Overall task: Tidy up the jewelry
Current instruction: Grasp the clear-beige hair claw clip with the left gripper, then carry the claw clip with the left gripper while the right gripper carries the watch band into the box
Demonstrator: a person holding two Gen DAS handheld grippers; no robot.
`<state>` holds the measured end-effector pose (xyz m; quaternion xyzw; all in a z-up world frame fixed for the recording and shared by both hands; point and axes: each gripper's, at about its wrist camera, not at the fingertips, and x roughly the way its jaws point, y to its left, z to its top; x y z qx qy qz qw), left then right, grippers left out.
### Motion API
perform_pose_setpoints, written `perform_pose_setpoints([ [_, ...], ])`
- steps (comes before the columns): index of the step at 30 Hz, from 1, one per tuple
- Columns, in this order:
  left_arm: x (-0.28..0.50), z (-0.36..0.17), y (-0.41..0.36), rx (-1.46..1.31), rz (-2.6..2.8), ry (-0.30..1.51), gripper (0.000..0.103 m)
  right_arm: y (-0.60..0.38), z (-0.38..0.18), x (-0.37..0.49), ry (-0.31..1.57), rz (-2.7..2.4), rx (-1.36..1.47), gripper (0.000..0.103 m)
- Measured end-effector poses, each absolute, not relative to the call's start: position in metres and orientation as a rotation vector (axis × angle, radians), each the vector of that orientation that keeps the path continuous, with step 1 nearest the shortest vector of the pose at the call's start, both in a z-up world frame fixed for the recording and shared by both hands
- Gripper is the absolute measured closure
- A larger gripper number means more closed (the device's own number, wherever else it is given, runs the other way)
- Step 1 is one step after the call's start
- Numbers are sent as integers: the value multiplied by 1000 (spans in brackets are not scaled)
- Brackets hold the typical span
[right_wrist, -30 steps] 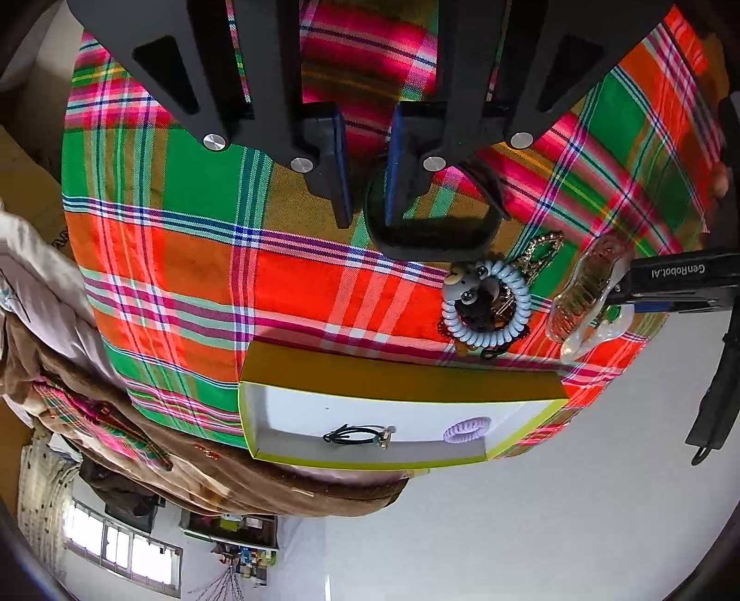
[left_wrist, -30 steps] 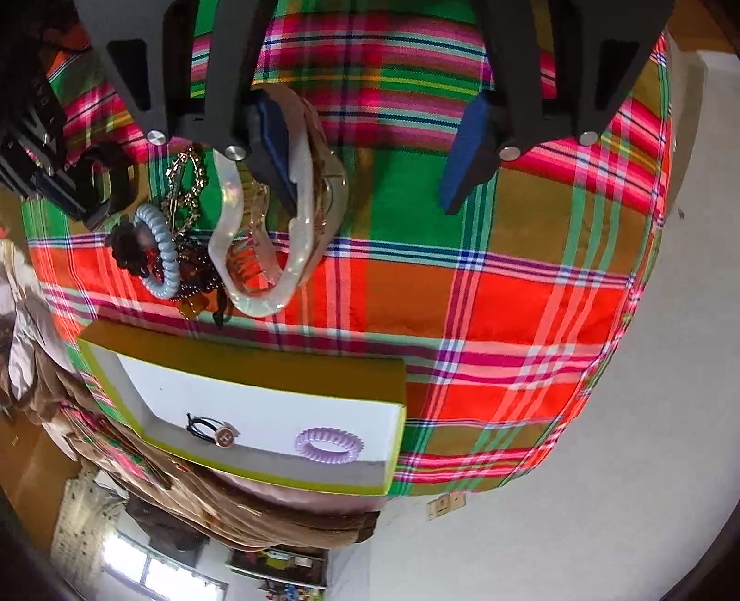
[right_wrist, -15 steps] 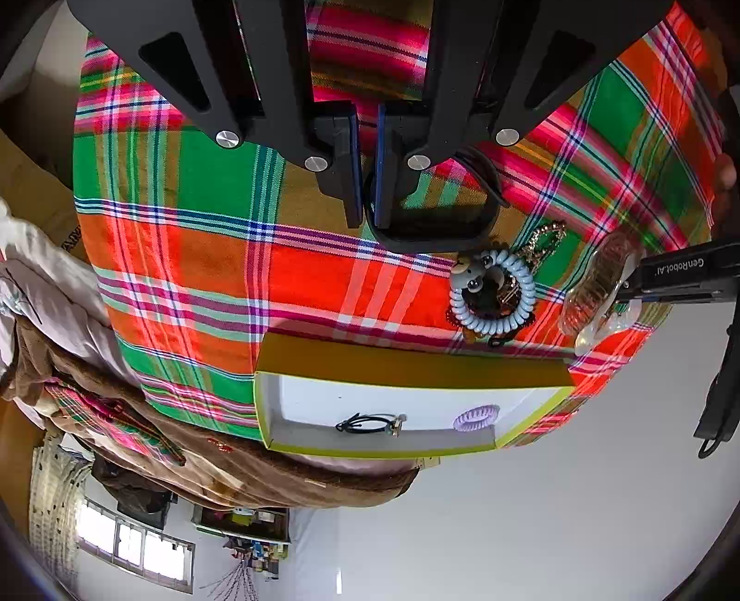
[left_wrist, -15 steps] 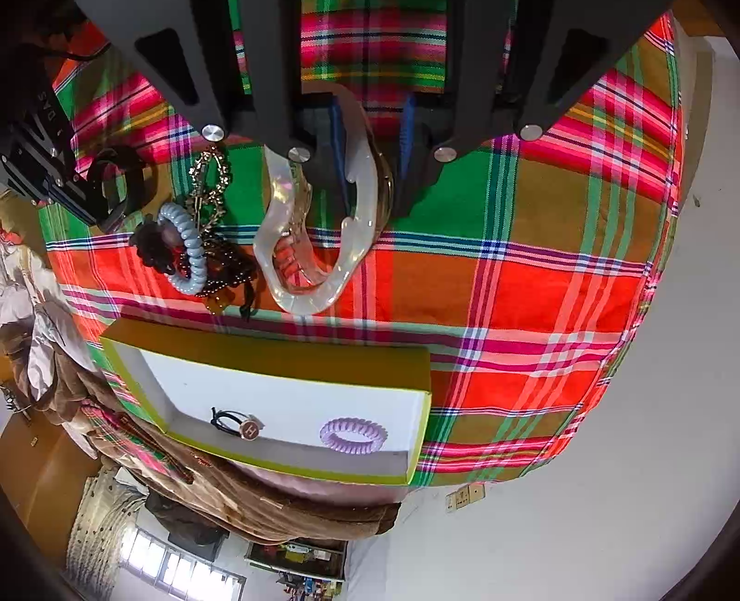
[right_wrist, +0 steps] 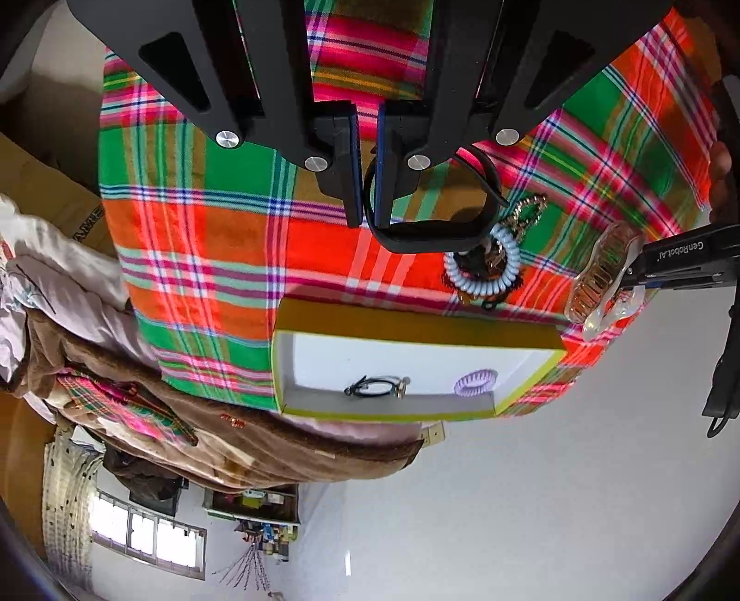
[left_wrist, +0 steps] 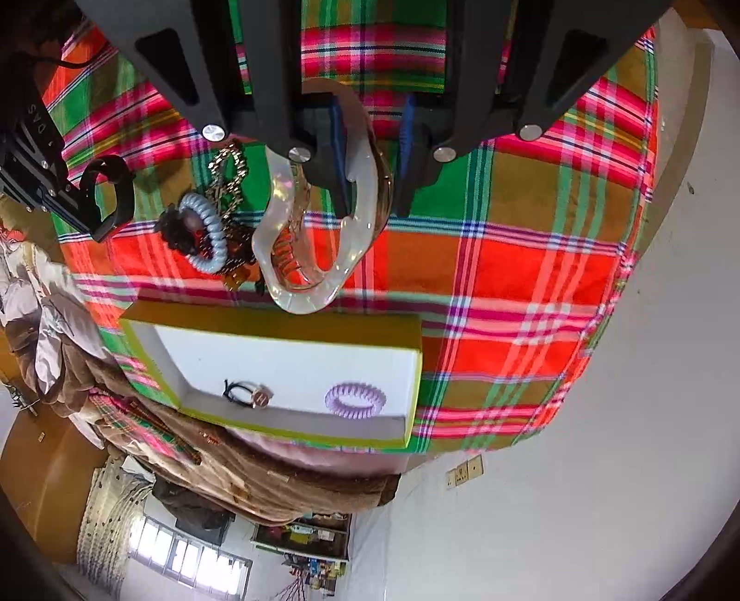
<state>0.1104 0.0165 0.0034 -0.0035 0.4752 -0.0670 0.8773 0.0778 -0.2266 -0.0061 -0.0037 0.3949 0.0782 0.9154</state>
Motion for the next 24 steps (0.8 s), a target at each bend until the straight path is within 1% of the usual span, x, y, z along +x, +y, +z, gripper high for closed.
perform_pose_setpoints([
  [12,113,33,18,-20,-160,928,84,-230,17,81,760,145,0,98],
  [24,138,49,12,-34,-183,898,84,-242,40,111,714,114,4,98],
])
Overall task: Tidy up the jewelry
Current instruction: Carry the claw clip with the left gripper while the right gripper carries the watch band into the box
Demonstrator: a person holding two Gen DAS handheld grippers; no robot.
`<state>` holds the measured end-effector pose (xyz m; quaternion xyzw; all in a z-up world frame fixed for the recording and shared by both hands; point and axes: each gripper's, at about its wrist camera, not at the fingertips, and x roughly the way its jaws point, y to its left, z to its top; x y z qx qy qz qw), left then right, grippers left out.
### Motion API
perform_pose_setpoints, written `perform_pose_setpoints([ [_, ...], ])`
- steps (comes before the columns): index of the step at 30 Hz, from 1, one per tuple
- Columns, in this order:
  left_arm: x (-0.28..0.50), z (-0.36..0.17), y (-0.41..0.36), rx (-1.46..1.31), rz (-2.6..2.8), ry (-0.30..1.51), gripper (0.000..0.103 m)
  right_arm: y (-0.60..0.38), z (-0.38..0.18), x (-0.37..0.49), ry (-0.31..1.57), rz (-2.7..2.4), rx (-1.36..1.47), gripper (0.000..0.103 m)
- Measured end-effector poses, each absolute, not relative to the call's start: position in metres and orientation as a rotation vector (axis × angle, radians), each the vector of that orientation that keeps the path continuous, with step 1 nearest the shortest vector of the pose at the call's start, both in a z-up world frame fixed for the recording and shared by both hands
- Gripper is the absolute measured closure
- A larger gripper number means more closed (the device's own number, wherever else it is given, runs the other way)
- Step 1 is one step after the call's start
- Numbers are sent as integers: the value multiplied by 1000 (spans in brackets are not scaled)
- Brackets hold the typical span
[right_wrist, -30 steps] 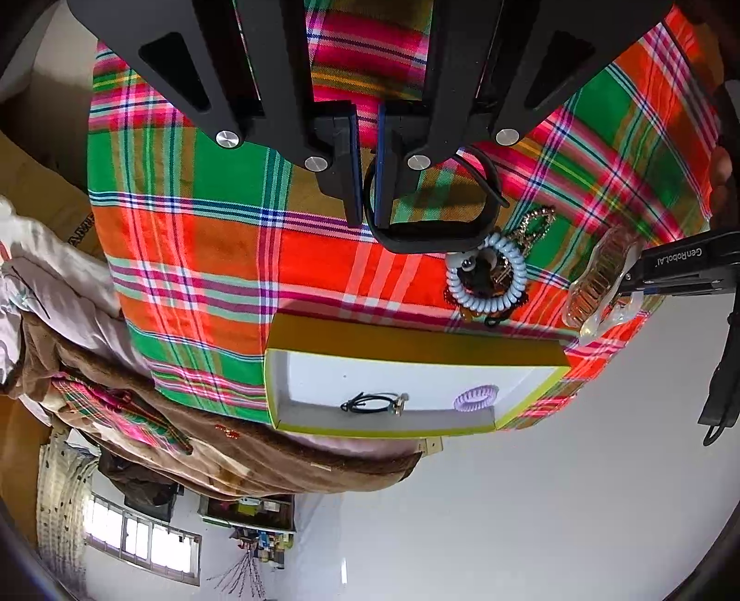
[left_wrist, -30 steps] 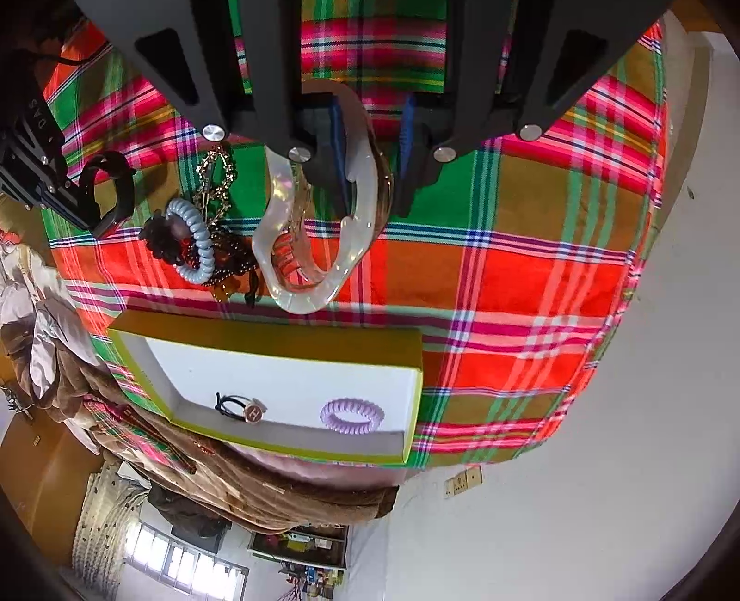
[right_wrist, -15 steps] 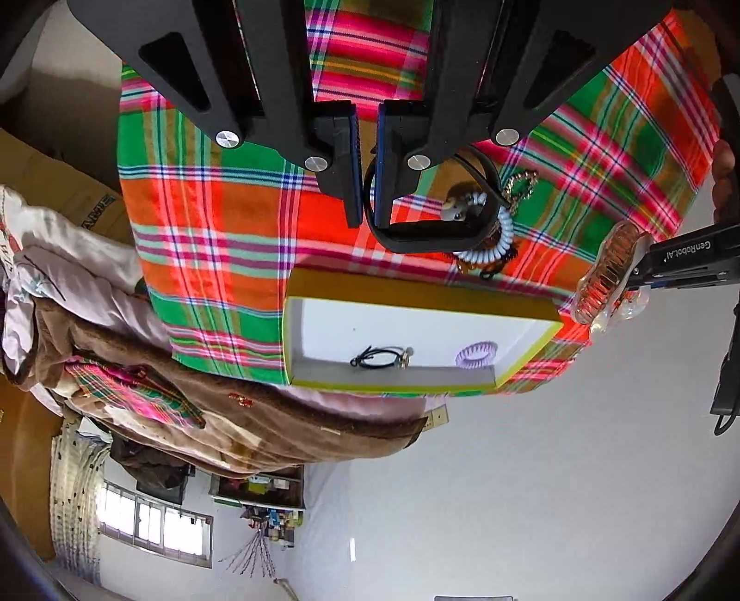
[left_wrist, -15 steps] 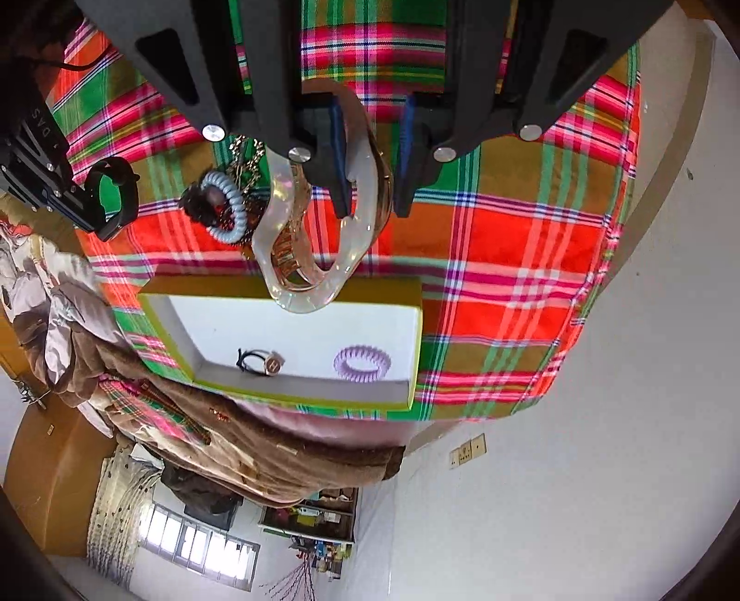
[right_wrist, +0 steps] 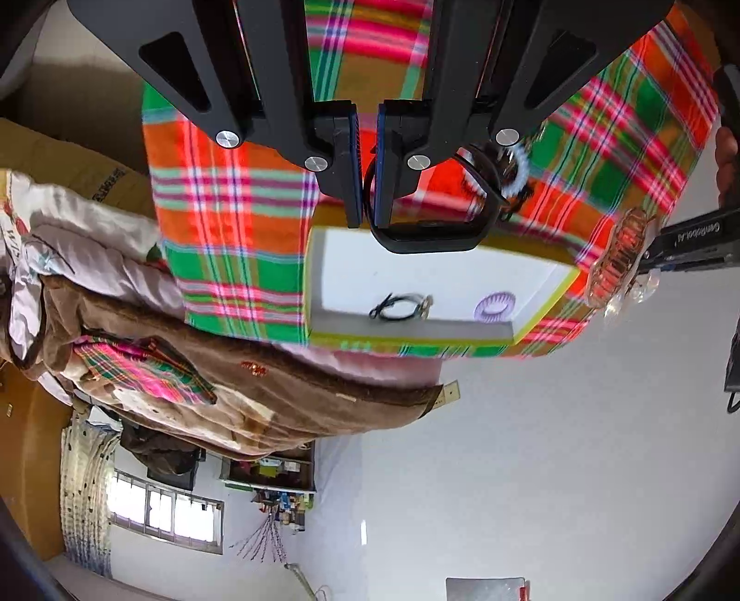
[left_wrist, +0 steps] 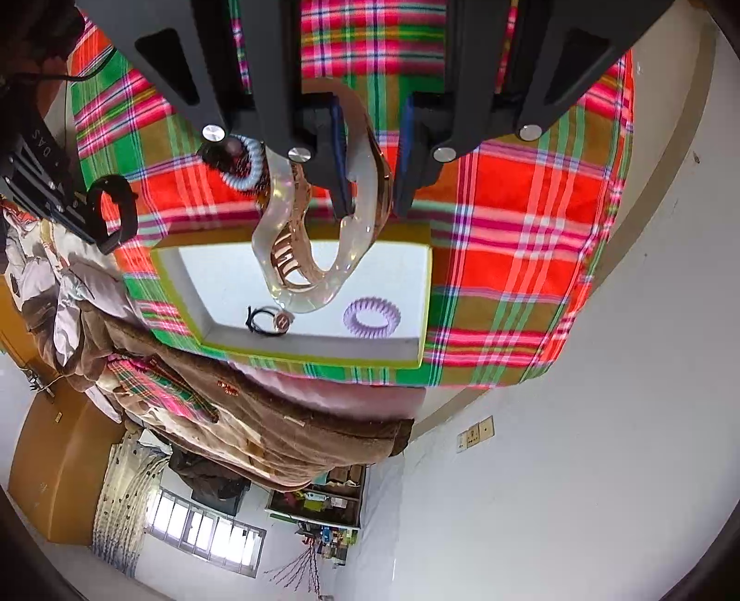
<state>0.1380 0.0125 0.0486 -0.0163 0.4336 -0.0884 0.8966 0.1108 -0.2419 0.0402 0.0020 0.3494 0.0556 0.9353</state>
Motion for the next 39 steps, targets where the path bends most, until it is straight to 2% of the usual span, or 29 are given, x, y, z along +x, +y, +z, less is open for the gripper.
perform_pose_setpoints([
  [9,172,49,3,-32,-199,900,84,-250,46,172,721,64,-48,98],
  [20,208,24,-8,-41,-208,954,84,-251,17,239,809,29,-139,98],
  [39,240,6,-14,-39,-227,989,84,-232,-15,280,884,46,-218,98],
])
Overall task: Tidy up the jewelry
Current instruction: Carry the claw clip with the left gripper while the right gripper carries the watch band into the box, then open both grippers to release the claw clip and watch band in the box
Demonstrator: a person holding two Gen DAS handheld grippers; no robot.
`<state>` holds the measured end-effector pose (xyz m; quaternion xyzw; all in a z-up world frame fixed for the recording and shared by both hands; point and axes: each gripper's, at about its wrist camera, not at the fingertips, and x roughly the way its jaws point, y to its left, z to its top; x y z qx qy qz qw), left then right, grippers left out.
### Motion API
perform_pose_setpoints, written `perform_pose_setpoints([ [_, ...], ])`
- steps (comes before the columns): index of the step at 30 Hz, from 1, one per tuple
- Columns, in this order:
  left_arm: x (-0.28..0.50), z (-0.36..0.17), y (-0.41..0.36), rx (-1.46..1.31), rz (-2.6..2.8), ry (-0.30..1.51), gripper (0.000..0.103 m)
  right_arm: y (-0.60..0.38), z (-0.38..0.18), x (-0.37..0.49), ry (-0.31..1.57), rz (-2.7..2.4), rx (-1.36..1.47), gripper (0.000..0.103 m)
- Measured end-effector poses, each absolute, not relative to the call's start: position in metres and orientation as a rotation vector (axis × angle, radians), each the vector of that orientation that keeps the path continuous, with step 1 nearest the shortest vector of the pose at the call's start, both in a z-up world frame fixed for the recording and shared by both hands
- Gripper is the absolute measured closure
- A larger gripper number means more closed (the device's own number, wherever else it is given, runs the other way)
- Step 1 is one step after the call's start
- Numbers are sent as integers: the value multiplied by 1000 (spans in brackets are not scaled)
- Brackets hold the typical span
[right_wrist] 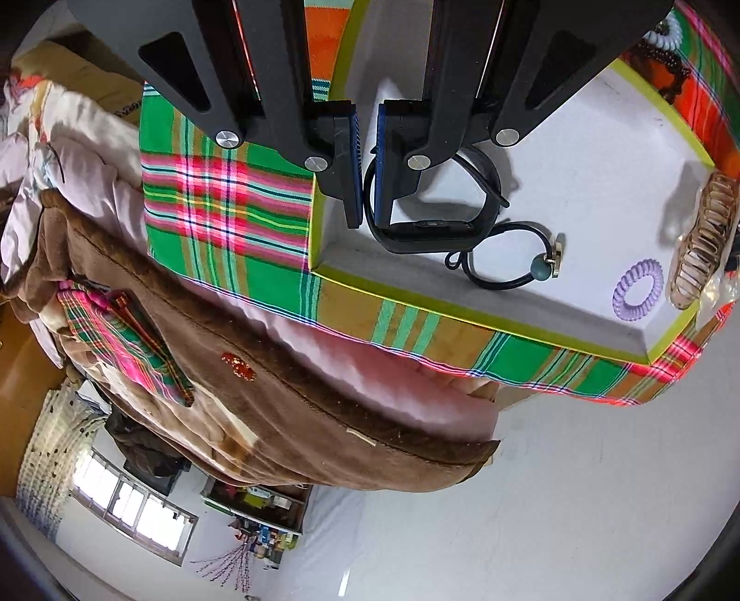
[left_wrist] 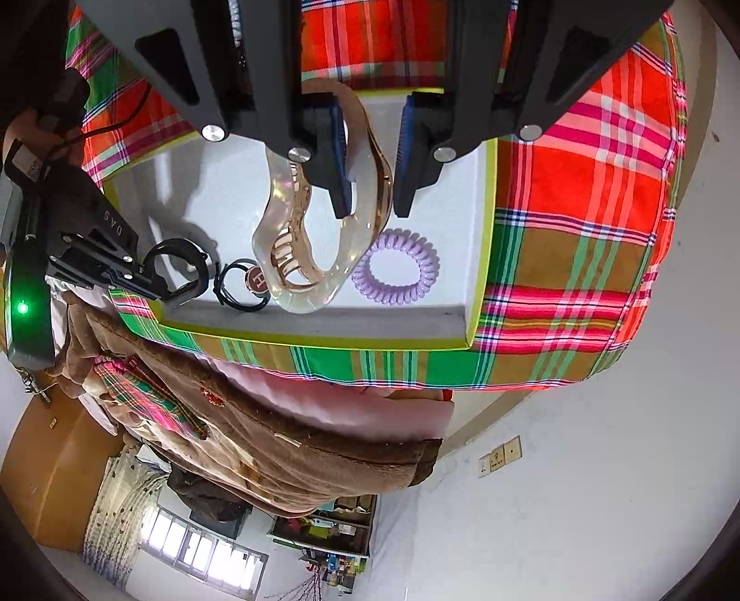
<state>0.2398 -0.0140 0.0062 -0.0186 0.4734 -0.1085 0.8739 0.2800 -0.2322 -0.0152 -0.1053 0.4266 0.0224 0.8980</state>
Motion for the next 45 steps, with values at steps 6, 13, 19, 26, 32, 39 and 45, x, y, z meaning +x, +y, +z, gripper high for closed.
perform_pose_setpoints([
  [6,248,2,-16,-27,-220,1007,84,-230,-19,286,892,48,-219,98],
  [13,255,-10,-21,4,-202,1042,84,-229,-22,290,893,52,-214,98],
  [19,257,-21,-18,8,-185,1068,83,-231,-26,293,894,53,-207,98],
  [26,263,-21,-15,-2,-177,1070,83,-231,-29,295,893,56,-196,98],
  [32,264,-21,-15,-16,-178,1072,82,-231,-30,295,886,69,-190,98],
  [39,264,-20,-15,-17,-167,1077,73,-231,-26,295,870,75,-181,92],
  [45,263,-19,-15,-24,-162,1078,66,-231,-22,294,859,68,-179,89],
])
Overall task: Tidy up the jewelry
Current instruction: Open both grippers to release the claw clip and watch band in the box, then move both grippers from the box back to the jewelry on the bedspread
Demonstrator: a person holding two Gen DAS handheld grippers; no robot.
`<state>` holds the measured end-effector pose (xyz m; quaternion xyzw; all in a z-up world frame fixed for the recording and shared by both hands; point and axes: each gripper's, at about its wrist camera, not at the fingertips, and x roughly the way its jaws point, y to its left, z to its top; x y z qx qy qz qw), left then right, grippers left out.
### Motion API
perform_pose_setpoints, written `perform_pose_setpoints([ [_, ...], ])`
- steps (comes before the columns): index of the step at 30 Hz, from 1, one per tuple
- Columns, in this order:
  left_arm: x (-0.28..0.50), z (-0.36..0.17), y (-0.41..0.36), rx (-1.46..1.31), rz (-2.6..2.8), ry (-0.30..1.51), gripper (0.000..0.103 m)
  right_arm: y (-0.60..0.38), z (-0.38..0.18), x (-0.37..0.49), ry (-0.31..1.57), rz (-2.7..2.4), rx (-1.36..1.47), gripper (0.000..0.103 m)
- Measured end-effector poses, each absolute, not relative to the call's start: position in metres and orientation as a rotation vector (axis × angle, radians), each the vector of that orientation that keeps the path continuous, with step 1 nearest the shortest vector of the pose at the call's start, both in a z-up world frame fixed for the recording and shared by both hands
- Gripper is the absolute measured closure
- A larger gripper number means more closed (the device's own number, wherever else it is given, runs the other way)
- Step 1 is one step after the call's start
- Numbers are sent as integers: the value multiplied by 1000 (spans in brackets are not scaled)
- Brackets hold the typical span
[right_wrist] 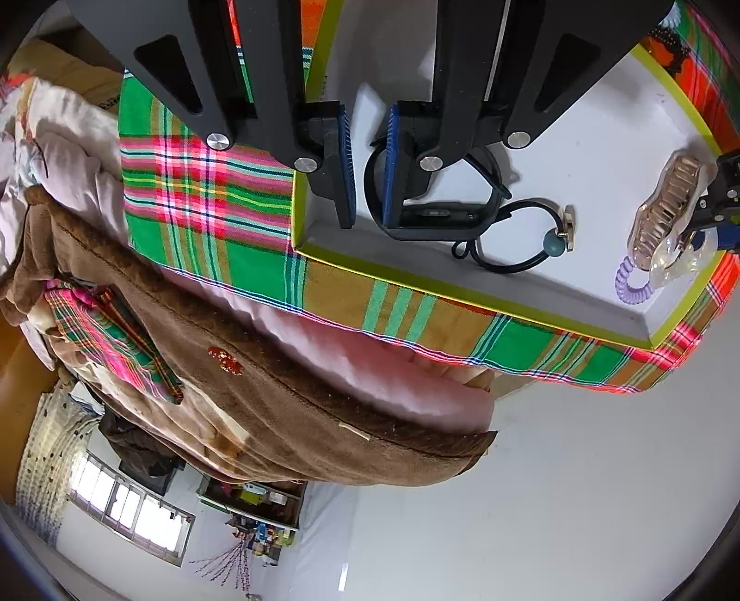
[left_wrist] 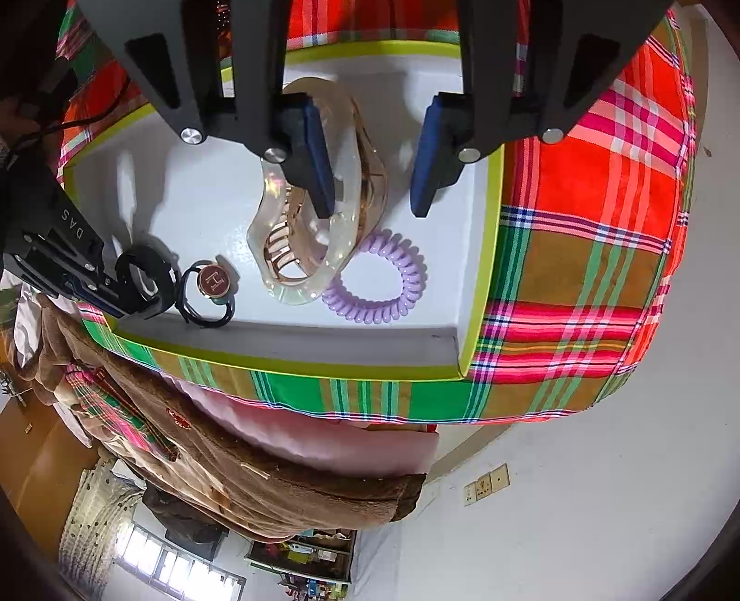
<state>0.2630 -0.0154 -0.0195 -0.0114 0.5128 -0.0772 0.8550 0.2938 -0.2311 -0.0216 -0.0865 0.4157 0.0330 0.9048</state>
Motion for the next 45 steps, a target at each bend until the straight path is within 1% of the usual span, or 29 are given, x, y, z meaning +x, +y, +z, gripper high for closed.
perform_pose_setpoints([
  [1,263,-19,-15,-24,-161,1076,66,-231,-21,293,855,67,-178,88],
  [5,260,-14,-16,-35,-173,1062,55,-233,-17,291,849,69,-160,86],
  [12,251,-1,-19,-32,-185,1028,49,-234,-8,280,828,81,-149,85],
  [14,247,3,-19,-34,-193,1020,49,-235,-3,275,818,86,-136,82],
  [15,244,5,-19,-38,-193,1015,48,-236,-1,273,813,86,-130,72],
  [16,242,7,-19,-39,-194,1008,47,-236,1,270,807,88,-124,59],
  [17,239,10,-19,-39,-198,999,45,-236,4,267,799,94,-115,57],
  [31,192,38,-8,-90,-238,933,43,-238,33,209,723,137,-55,56],
  [45,137,24,20,-172,-240,933,42,-224,3,139,773,311,43,56],
])
